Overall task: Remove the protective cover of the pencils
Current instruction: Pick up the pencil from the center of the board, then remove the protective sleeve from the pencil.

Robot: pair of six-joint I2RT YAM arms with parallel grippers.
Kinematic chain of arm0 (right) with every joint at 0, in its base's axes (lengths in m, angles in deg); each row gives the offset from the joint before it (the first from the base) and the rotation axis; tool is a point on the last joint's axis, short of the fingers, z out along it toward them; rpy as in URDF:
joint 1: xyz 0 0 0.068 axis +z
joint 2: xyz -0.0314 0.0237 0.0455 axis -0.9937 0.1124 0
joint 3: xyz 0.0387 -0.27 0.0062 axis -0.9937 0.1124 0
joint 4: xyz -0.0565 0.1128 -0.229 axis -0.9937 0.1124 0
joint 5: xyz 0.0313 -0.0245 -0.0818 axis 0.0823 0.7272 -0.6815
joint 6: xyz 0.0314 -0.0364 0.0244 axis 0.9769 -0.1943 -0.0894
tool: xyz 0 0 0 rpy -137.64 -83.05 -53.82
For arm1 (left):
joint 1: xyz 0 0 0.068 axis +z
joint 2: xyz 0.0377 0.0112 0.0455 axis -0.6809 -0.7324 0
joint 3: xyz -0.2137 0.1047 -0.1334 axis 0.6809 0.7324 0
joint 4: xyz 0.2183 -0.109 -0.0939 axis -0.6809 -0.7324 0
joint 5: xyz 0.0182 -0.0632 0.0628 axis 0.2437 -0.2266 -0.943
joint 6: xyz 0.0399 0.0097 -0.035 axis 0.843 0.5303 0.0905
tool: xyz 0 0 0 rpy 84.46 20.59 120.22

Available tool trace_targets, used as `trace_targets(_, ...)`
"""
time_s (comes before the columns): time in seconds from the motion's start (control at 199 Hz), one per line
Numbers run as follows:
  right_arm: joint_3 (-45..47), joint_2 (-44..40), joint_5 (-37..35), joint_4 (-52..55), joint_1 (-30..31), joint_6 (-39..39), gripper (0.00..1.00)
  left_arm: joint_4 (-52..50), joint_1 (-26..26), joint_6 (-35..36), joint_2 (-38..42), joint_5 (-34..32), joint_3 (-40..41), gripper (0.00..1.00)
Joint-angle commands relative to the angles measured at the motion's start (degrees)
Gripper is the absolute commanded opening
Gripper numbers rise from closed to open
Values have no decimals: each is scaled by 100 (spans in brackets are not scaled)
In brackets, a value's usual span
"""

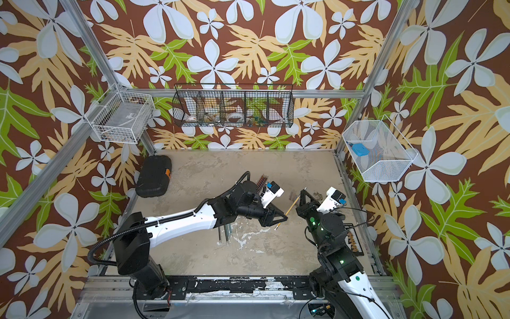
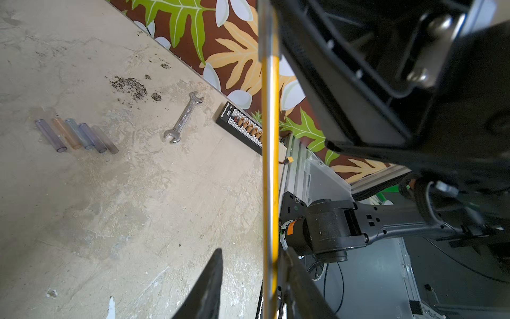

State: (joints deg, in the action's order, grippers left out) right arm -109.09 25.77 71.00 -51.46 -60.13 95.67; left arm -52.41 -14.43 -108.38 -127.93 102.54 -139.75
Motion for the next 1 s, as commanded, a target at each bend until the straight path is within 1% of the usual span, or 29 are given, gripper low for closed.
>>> trace_targets(0.0, -65, 26, 24, -270, -2, 6, 0, -54, -6, 66, -47, -36, -73, 34)
trace_targets(0.09, -114, 24, -38, -242, 2, -35, 0, -128, -10, 65, -118, -30, -132, 21)
trace_targets(0.126, -135, 34, -60, -207, 1, -64, 0, -154, -11, 74, -142, -16, -160, 14)
trace_targets(0.176, -188, 76, -113, -62, 3, -88, 0, -201, -11, 85, -169, -13, -196, 0)
trace_targets(0.271, -356, 181, -284, 446, 2, -117, 0, -427, -6, 174, -224, -183, -305, 0)
trace_targets(0.296, -408, 217, -332, 575, 0, -179, 7, -536, -6, 217, -247, -271, -356, 0)
trace_targets(0.331, -518, 284, -382, 776, -1, -324, 21, -730, -5, 312, -274, -462, -462, 0)
trace_targets(0.351, -608, 332, -412, 923, 1, -431, 32, -865, -5, 377, -291, -611, -532, 0)
trace_targets(0.366, -666, 388, -440, 1049, 2, -519, 38, -979, -8, 428, -310, -724, -591, 0)
trace_targets(0.387, -800, 472, -466, 1209, -9, -648, 50, -1140, -7, 501, -341, -890, -677, 0)
trace_targets(0.422, -997, 626, -505, 1475, -10, -888, 64, -1451, -7, 645, -410, -1173, -845, 0)
trace_targets(0.447, -1129, 721, -505, 1619, -11, -1080, 69, -1655, -9, 732, -463, -1391, -977, 0)
trace_targets(0.467, -1212, 786, -491, 1725, -13, -1227, 75, -1791, -12, 793, -507, -1534, -1068, 0)
trace_targets(0.507, -1347, 883, -383, 1846, -6, -1519, 79, -1998, -5, 893, -571, -1801, -1208, 0)
trace_targets(0.522, -1398, 915, -317, 1885, -9, -1627, 84, -2059, -5, 926, -591, -1891, -1243, 0)
trace_targets(0.587, -1625, 1050, -30, 2105, -83, -1997, 86, -2263, -6, 1022, -663, -2130, -1376, 0)
trace_targets(0.688, -1806, 1104, 636, 2251, -389, -2260, 86, -2448, -6, 1142, -718, -2251, -1514, 0)
trace_targets(0.773, -1727, 1095, 1859, 2045, -899, -2262, 85, -2691, -8, 1275, -711, -2455, -1574, 0)
trace_targets(0.828, -1637, 1233, 2875, 1917, -1455, -2197, 84, -2881, -10, 1317, -621, -2445, -1545, 0)
trace_targets(0.924, -1215, 1388, 4682, 1535, -2530, -1950, 80, -2778, 5, 1278, -268, -2134, -1046, 0)
trace_targets(0.959, -993, 1327, 5141, 1359, -2895, -1832, 79, -2754, 16, 1274, -156, -2035, -903, 0)
trace_targets(0.999, -748, 1208, 5474, 1190, -3253, -1733, 77, -2786, 28, 1282, -85, -1952, -801, 0)
